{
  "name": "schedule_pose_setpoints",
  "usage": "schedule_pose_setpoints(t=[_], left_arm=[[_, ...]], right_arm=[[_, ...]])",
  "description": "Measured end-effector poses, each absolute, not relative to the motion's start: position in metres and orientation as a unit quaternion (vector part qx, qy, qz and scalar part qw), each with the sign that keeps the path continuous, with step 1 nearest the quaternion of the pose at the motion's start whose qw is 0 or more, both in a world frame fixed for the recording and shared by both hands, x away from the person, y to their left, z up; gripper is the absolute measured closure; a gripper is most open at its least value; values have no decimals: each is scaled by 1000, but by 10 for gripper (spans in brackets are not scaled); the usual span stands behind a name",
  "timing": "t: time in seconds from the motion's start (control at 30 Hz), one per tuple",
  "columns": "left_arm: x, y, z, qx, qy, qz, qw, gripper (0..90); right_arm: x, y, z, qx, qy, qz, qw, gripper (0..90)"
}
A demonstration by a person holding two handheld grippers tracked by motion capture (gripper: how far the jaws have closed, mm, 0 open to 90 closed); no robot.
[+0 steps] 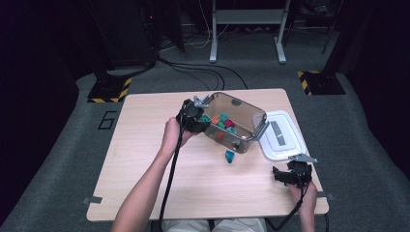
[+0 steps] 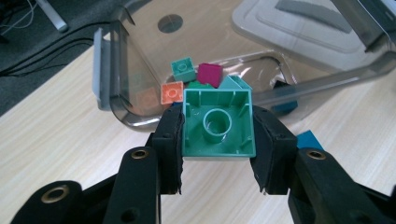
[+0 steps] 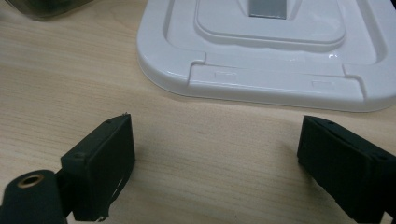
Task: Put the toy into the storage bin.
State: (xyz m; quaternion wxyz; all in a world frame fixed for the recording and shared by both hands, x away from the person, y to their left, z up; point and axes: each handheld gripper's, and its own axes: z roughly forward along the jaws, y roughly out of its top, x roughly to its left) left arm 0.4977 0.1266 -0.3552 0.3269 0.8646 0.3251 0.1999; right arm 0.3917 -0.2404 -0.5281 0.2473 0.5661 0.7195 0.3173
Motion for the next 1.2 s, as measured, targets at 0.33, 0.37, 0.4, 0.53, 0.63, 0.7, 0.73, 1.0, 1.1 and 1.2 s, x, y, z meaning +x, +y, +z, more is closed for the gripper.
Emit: schedule_pose_setpoints(t=[0.33,0.37,0.4,0.53,0.63,0.7,0.73,1.0,1.1,1.2], left_arm=[[513,116,-344,861,328,202,333,584],[515,115,-344,862,327,203,331,584],[517,113,-345,861,328,202,332,584],[523,108,-347,865,328,195,325,584],[533,104,-349,867,334,191,317,584],[540,102,-352,868,340,188,310,584],[544,101,-353,868,345,184,307,584],[559,90,-365,868,361,174,293,582],[564,86,-368,869,362,172,289,579],[568,84,-373,867,374,166,285,473]], right_arm=[[392,-240,-528,566,719,317,249,108],[392,-240,-528,566,719,317,249,108],[392,-240,-528,566,719,317,248,108],[392,-240,-528,566,719,317,248,108],[392,-240,-528,566,719,317,248,107],[392,-240,-528,566,719,317,248,108],[392,-240,-528,566,719,317,249,108],[392,-240,-528,567,719,316,249,109],[392,-240,-528,567,719,317,249,109],[392,-240,-528,566,719,317,248,110]])
